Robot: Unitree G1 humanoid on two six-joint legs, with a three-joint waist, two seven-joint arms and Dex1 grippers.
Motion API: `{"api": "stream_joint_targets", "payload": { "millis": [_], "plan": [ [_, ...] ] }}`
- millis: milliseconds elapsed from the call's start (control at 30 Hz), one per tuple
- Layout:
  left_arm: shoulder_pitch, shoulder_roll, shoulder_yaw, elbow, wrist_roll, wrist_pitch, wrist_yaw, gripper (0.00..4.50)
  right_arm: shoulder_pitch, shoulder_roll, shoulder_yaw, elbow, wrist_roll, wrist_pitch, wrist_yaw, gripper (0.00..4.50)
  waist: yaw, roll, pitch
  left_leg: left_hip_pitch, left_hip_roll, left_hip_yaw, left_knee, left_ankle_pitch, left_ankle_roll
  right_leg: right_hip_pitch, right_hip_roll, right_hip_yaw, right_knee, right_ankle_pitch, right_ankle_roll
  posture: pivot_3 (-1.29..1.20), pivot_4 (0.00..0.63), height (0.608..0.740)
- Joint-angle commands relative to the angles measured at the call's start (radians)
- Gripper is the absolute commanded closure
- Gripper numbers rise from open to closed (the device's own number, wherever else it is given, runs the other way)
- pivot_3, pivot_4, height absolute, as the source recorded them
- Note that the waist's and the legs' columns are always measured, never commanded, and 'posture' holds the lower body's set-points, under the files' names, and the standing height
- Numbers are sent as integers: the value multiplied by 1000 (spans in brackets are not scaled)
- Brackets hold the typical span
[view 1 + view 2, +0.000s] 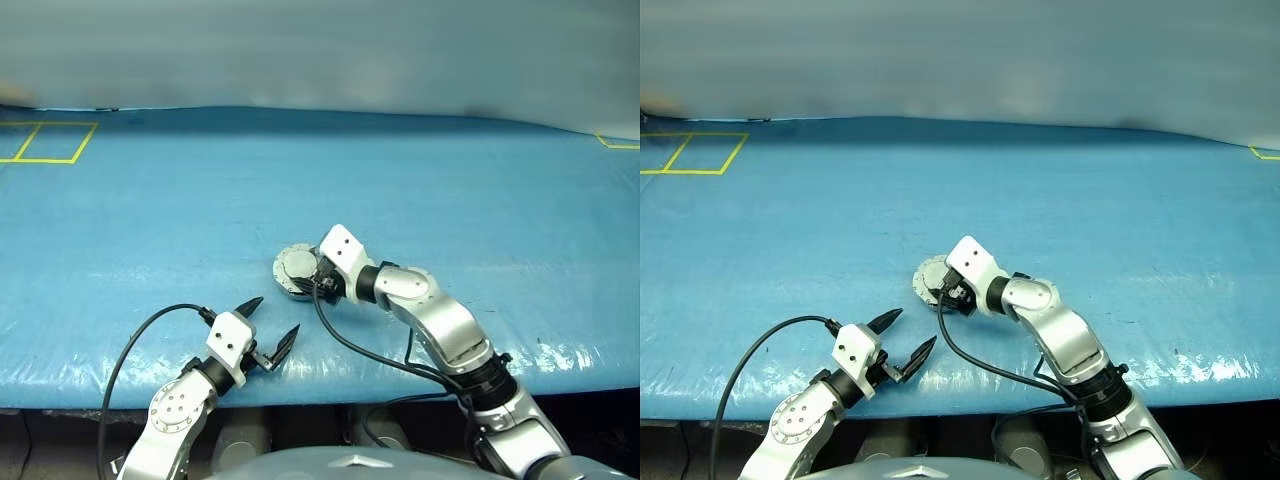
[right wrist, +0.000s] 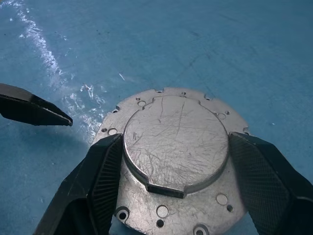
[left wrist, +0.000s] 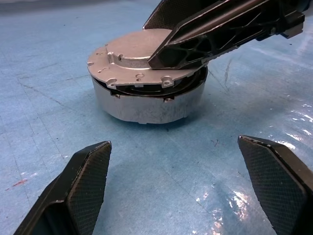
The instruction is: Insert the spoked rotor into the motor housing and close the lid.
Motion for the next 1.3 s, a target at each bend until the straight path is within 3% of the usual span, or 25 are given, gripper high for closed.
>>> {"api": "stream_joint_targets", "payload": {
  "millis": [33,1133,1300],
  "plan": [
    [0,-3,-8,-49,-1,-7,3,0,0,0,5,-8,-11,-43,2,1427,-1,0,0,0,0,0,0,0,0,0,0,0,0,0,0,0,150,740],
    [7,-4,0,-51,3,-2,16,0,-36,-37,24,110,-60,-125,80,1427,0,0,0,1,0,0,2,0,0,2,0,0,0,0,0,0,150,740],
    [-46,-61,128,-101,-113,71,90,0,-30,-30,27,109,-61,-123,81,1427,0,0,0,2,1,0,2,0,0,3,1,0,0,0,0,0,150,740]
  ]
}}
